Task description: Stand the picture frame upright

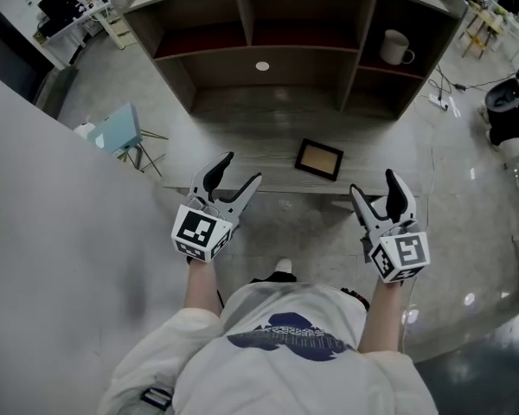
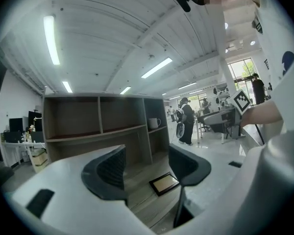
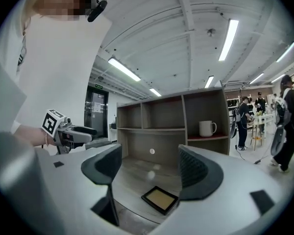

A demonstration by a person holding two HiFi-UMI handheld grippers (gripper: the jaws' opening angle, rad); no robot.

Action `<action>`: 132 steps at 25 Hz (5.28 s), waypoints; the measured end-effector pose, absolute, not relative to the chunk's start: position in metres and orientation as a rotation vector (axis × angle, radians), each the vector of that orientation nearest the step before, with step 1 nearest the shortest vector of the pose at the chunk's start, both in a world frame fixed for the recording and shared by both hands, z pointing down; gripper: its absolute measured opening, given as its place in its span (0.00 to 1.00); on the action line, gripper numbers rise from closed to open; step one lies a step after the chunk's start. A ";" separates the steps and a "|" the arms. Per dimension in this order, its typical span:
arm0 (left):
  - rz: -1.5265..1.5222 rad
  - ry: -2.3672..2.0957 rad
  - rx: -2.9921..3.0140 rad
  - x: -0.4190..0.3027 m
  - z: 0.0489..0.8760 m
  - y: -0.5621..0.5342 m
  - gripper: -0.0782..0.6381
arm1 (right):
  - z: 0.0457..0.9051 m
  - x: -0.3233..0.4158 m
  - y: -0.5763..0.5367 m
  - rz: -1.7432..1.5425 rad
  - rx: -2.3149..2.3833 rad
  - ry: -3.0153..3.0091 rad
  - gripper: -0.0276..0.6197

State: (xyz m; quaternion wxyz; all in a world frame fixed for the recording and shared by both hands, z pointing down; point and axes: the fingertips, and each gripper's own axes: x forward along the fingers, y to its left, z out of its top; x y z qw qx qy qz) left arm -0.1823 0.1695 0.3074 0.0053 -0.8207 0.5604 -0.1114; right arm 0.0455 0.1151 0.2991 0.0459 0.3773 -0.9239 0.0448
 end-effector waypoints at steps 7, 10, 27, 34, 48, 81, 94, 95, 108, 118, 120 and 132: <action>-0.456 1.659 -2.656 -0.187 0.332 0.153 0.48 | 0.312 0.032 0.103 0.160 1.138 -2.733 0.58; -0.487 1.636 -2.699 -0.186 0.346 0.151 0.48 | 0.327 0.034 0.103 0.171 1.105 -2.686 0.58; -0.656 1.541 -2.775 -0.149 0.378 0.089 0.51 | 0.385 0.035 0.039 0.284 0.821 -2.659 0.60; -0.638 1.528 -2.746 -0.130 0.367 0.024 0.51 | 0.374 0.047 -0.020 0.241 0.791 -2.687 0.60; -0.861 1.509 -2.789 -0.100 0.412 -0.037 0.51 | 0.414 0.071 -0.081 0.337 0.592 -2.647 0.60; -1.413 1.394 -3.230 -0.136 0.619 -0.040 0.51 | 0.613 0.017 -0.040 1.018 1.162 -2.007 0.58; -1.484 1.525 -3.265 -0.113 0.648 -0.049 0.51 | 0.646 0.022 -0.048 1.031 1.222 -1.915 0.42; -1.493 1.549 -3.265 -0.113 0.650 -0.048 0.51 | 0.647 0.022 -0.049 1.030 1.218 -1.915 0.42; -1.527 1.867 -3.219 -0.121 0.659 -0.053 0.51 | 0.657 0.010 -0.055 1.024 1.094 -1.919 0.33; -1.553 1.881 -3.219 -0.115 0.662 -0.052 0.48 | 0.662 0.010 -0.054 1.022 1.073 -1.887 0.29; -1.568 1.858 -3.218 -0.113 0.662 -0.052 0.47 | 0.663 0.011 -0.054 1.024 1.077 -1.884 0.29; -1.627 1.880 -3.173 -0.118 0.667 -0.051 0.41 | 0.664 0.012 -0.055 1.011 1.094 -1.864 0.26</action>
